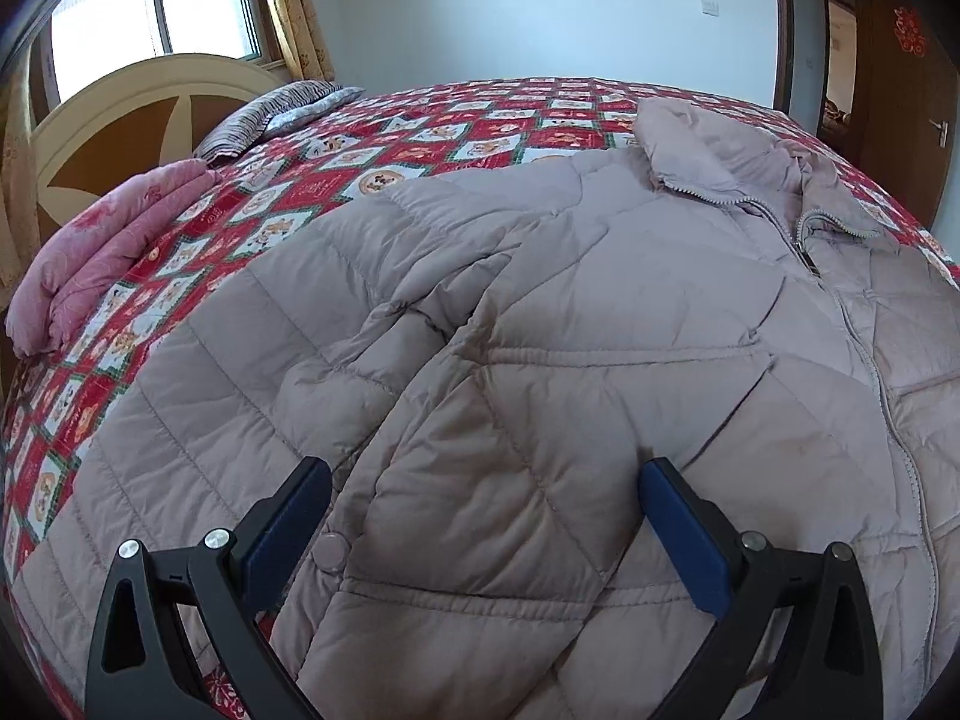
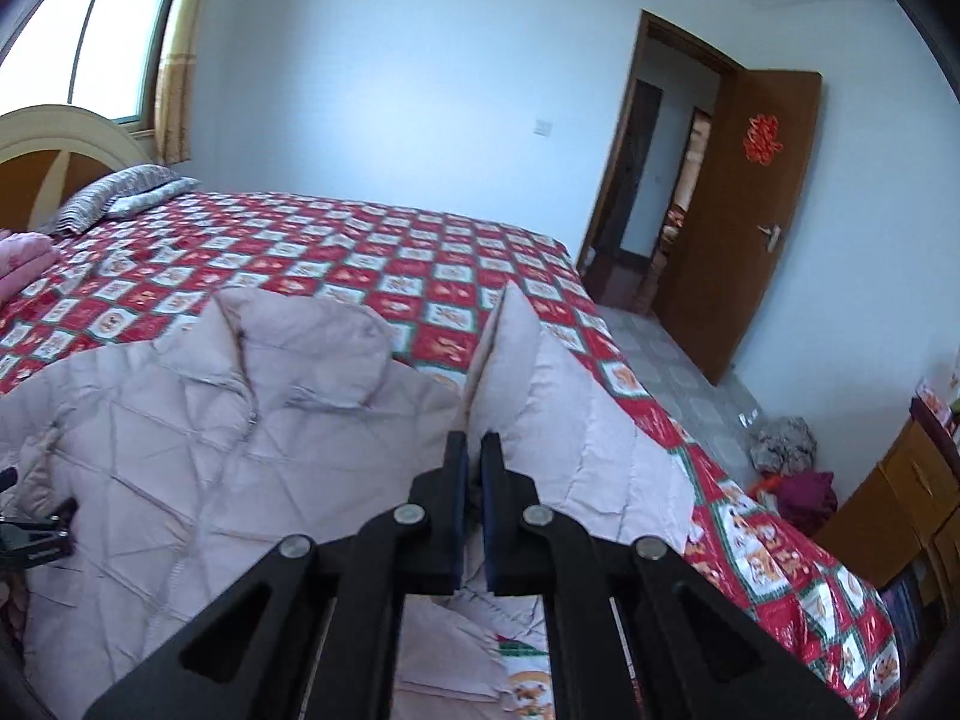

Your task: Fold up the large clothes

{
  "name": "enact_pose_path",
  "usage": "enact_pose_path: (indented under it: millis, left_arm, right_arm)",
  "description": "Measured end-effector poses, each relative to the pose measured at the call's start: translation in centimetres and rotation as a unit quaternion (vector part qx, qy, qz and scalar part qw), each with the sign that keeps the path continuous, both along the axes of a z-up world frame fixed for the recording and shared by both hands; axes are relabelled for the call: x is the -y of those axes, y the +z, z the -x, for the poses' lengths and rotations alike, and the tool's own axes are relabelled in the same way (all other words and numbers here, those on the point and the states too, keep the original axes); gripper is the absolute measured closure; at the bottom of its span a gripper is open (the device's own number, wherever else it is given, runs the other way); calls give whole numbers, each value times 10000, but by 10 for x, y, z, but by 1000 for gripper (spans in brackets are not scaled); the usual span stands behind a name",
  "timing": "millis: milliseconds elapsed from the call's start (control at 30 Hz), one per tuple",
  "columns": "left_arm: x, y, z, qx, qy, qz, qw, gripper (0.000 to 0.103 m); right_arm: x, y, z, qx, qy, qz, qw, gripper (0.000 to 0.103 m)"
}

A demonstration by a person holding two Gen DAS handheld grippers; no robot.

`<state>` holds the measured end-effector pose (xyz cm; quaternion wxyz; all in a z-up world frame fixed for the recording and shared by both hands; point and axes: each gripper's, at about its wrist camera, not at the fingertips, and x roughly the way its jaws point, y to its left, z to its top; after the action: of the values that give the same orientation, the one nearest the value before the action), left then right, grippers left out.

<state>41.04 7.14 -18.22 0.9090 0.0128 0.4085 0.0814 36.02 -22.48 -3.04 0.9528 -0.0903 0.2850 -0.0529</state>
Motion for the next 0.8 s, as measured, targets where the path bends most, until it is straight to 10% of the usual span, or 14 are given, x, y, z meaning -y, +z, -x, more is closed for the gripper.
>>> enact_pose_path:
  millis: [400, 800]
  left_arm:
    - [-39, 14, 19, 488, 638, 299, 9963, 1]
    - [-41, 7, 18, 418, 696, 153, 9966, 1]
  right_arm:
    - [-141, -55, -14, -299, 1349, -75, 9904, 97]
    - [-186, -97, -13, -585, 1955, -544, 9774, 97]
